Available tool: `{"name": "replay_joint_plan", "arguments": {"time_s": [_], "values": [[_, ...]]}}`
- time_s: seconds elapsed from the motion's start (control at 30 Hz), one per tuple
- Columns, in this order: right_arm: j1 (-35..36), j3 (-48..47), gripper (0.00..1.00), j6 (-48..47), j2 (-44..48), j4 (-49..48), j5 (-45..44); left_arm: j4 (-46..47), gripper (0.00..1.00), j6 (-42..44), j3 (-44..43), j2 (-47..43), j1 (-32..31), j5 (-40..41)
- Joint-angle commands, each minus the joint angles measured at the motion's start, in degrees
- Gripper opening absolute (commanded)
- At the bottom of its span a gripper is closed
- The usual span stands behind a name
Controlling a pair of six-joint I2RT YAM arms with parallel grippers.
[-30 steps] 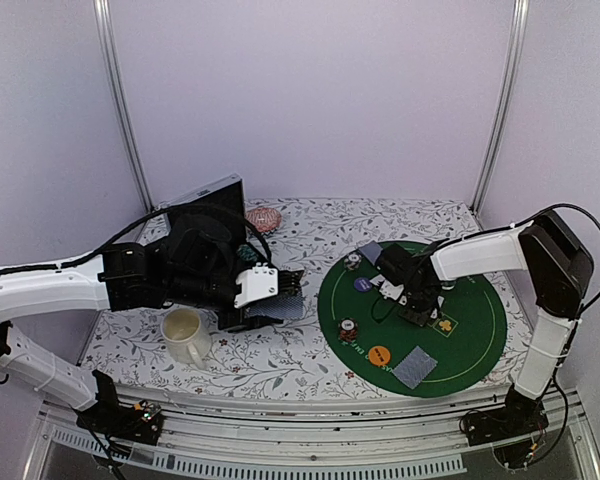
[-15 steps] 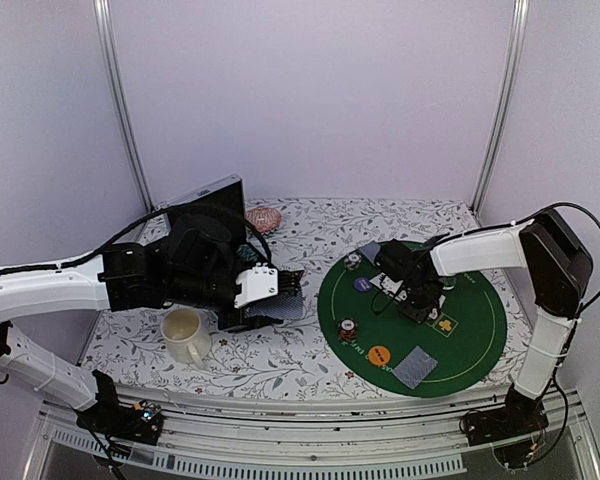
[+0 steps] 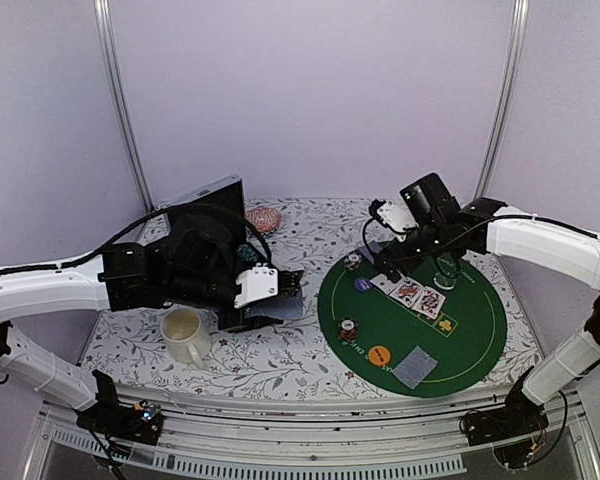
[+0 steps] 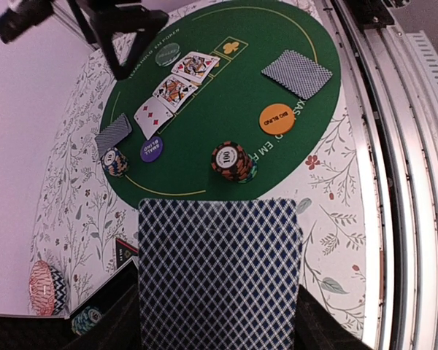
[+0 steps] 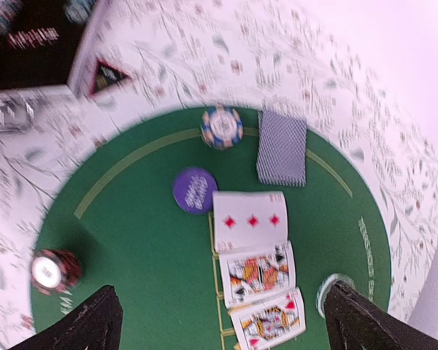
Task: Distribute texas hold em gaming equipment
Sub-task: Pass from the left arm to the right
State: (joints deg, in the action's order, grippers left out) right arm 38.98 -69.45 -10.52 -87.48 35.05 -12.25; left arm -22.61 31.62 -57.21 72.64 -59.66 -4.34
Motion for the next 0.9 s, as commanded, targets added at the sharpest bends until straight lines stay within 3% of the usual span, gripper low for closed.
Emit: {"name": "replay_joint_plan", "arguments": {"time_s": [0.0,0.1,0.33,0.5,0.63,0.73,0.87], "values": [[-0.24,-4.32,0.99,2.42,3.45,-13.16,15.27,0.93,0.62,1.01,0.91,-0.92,0.78,-1.86],[-0.35,-6.08,0.99,3.88,4.1,-16.07,18.39,1.29,0.62,1.94,1.75,-0.37,0.82,-2.68],[-0.36,-0.7,1.0,6.7,7.96,-20.1,23.49,3.88,0.63,5.87,5.6,1.87,-0.29,-11.08],[-0.31,6.28,0.97,15.51,11.39,-22.54,35.3,5.7,0.62,5.29,4.54,3.06,-0.54,-11.39],[1.02,19.47,0.95,30.92,16.01,-39.52,46.71,6.15,0.61,2.28,2.29,4.25,-0.54,-9.45],[5.51,24.61,0.94,40.49,16.53,-48.58,45.9,6.07,0.61,1.02,0.88,5.64,-0.59,-7.99],[10.59,24.49,0.95,44.19,11.84,-54.1,44.71,5.46,0.61,-0.12,-1.14,7.19,-0.55,-5.71]]}}
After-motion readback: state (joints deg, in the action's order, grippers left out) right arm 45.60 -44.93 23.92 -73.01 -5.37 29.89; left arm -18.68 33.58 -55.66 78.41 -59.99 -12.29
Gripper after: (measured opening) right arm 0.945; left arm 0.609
